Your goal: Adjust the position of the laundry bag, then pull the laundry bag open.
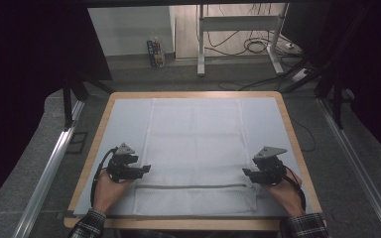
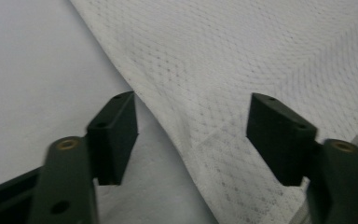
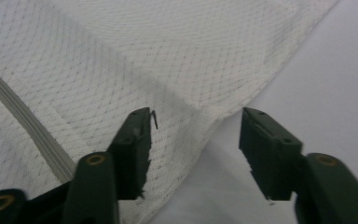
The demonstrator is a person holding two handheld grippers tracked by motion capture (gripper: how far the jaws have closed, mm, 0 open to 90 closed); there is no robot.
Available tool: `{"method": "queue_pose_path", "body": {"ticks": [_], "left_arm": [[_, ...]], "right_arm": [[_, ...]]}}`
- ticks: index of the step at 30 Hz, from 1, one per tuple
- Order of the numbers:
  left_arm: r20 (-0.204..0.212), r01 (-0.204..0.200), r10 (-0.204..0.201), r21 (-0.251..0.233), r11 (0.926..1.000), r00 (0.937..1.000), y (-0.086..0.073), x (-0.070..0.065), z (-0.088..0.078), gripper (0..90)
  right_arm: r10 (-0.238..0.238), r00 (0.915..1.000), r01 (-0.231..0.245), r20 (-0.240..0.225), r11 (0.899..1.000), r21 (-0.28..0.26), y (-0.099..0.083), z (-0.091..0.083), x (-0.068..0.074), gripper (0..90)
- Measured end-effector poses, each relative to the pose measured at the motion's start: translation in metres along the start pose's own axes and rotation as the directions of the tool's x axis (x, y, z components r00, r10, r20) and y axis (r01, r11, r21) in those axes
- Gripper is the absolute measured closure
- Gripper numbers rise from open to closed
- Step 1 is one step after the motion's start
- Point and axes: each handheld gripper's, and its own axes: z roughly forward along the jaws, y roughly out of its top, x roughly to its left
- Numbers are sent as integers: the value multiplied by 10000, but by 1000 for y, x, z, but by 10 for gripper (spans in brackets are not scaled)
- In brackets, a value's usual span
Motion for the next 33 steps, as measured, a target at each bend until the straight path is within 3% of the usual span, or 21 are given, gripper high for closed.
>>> {"method": "queue_pose_path", "body": {"ticks": [8, 13, 15, 16, 24, 29, 33], "left_arm": [[251, -494, 503, -370, 9981, 9984, -2, -17, -8, 123], [113, -964, 966, -190, 9952, 9953, -10, -29, -11, 56], [13, -1090, 1091, -308, 9936, 9940, -14, -32, -14, 43], [-306, -1345, 1334, -377, 9902, 9906, -19, -34, -18, 40], [-467, -1511, 1492, -402, 9877, 9877, -27, -34, -22, 18], [-577, -1578, 1553, -413, 9866, 9862, -27, -34, -21, 16], [-546, -1575, 1555, -330, 9870, 9863, -28, -34, -19, 17]], "right_arm": [[-65, 9996, 57, -263, 9995, -295, -3, -2, 3, 193], [13, 9962, -71, -873, 9978, -662, -7, -7, 2, 96], [33, 9952, -109, -983, 9970, -763, -10, -9, 2, 73], [30, 9946, -106, -1038, 9973, -733, -11, -10, 2, 65], [581, 9923, -673, -1096, 9943, -830, -21, -20, -1, 0], [394, 9933, -440, -1086, 9982, -403, -22, -17, 3, 0], [151, 9939, -209, -1089, 9984, -517, -22, -20, 7, 0]]}}
